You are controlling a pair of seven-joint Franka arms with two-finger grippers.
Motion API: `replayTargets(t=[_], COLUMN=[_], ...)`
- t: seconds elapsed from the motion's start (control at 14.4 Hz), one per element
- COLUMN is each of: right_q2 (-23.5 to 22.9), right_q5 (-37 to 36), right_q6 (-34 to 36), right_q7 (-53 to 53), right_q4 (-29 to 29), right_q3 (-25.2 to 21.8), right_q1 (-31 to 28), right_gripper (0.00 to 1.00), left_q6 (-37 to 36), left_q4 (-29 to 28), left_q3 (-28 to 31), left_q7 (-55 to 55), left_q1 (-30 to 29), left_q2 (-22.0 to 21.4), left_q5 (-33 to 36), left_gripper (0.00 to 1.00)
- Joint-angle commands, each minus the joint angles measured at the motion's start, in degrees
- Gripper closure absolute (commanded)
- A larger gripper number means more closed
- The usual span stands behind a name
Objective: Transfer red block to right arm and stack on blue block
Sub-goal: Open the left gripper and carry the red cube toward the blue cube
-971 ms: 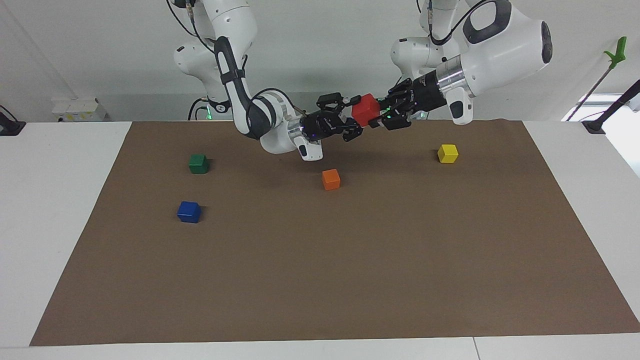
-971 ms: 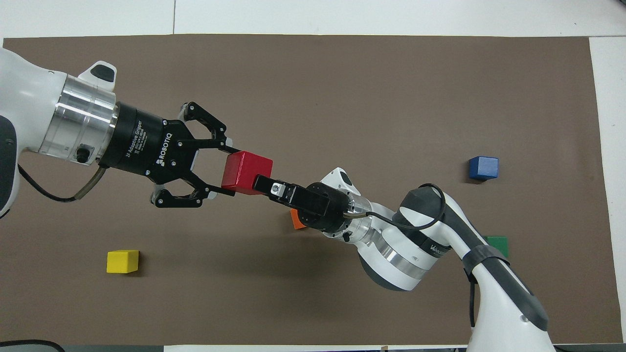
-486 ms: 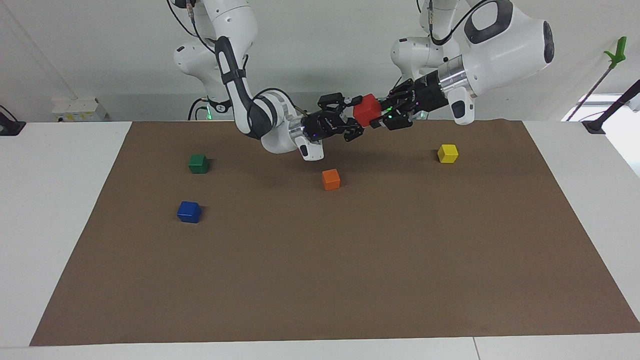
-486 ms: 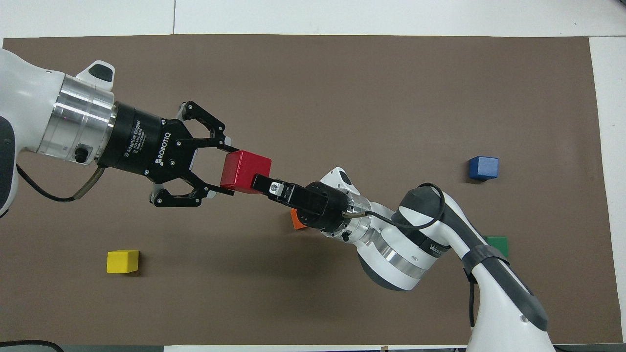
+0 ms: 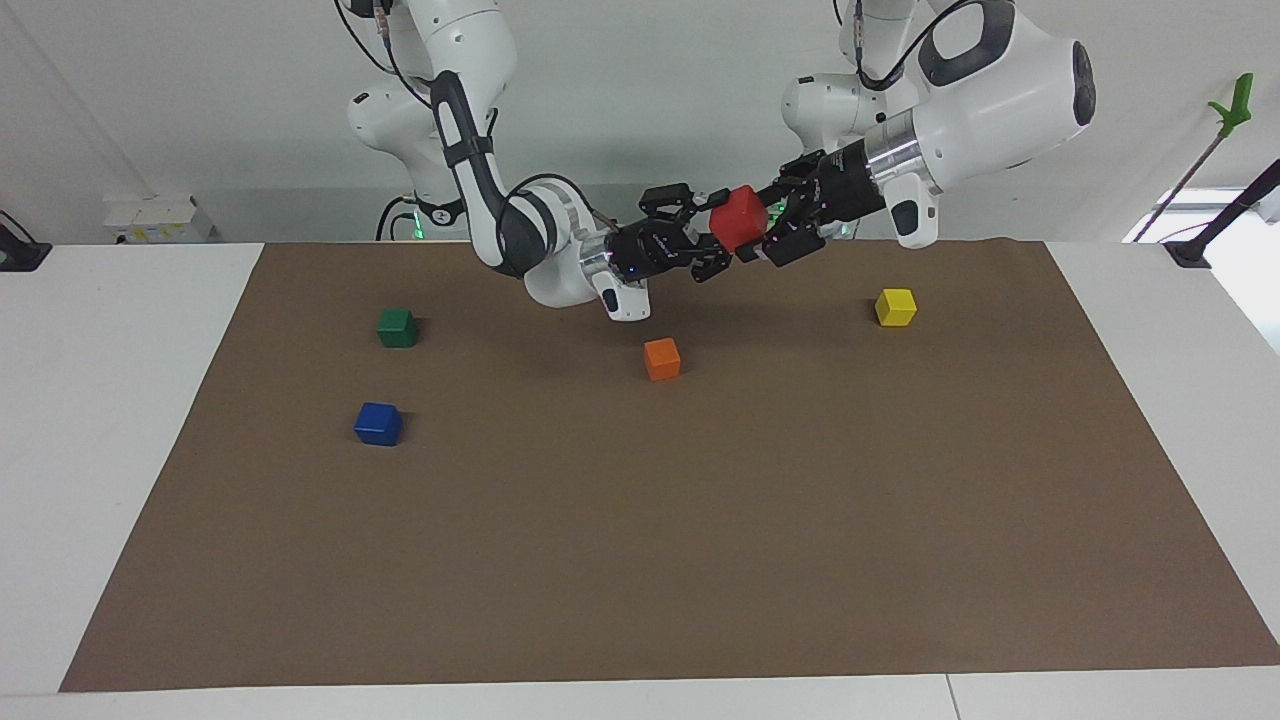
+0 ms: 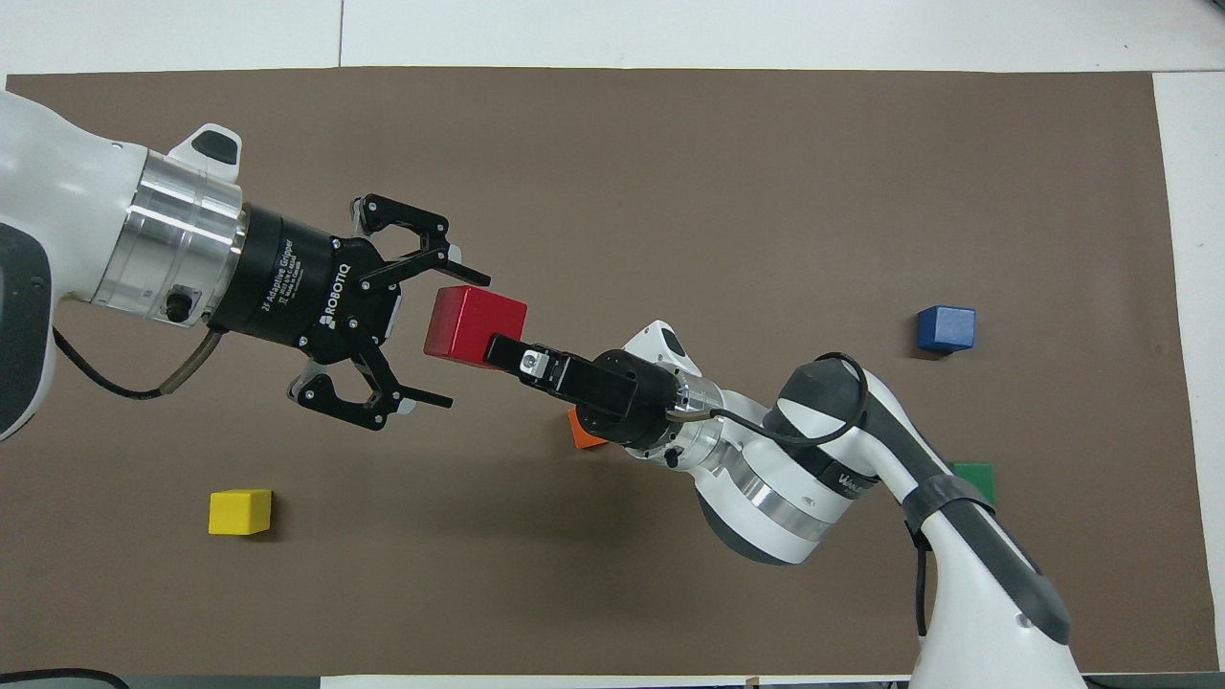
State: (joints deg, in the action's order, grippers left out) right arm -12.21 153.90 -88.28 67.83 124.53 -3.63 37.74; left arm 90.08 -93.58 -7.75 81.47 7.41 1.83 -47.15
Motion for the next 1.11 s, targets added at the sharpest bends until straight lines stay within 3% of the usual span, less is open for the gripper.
replayTargets(t=[0.0, 0.21, 0.69, 0.9, 1.04], right_q2=[-0.9, -1.0, 0.6, 1.4, 4.3], right_q5=[10.0, 5.7, -12.3, -21.1, -28.3], right_q6=[-0.8, -0.8, 1.0, 0.7, -2.1], right_q7=[2.3, 2.2, 2.0, 1.8, 0.5], right_q4=[-0.3, 0.5, 6.2, 7.0, 8.1], right_q3=[1.4, 1.4, 1.4, 1.4, 1.3], right_q1=[0.1, -2.6, -13.5, -18.6, -22.9], right_gripper=[1.0, 1.0, 1.0, 1.0, 1.0], left_q6=[1.2, 1.2, 0.3, 0.7, 0.8], left_q4=[-1.7, -1.6, -1.3, -1.1, -1.1], left_q3=[0.6, 0.6, 1.3, 1.2, 1.2], left_q7=[0.8, 0.8, 0.5, -0.3, -1.2], left_q1=[0.8, 0.8, 0.0, 0.1, 0.1], left_q2=[-1.5, -1.5, -3.1, -3.2, -3.3], left_q5=[-0.2, 0.4, 2.0, 9.0, 13.4], left_gripper=[0.0, 0.0, 0.0, 0.0, 0.0])
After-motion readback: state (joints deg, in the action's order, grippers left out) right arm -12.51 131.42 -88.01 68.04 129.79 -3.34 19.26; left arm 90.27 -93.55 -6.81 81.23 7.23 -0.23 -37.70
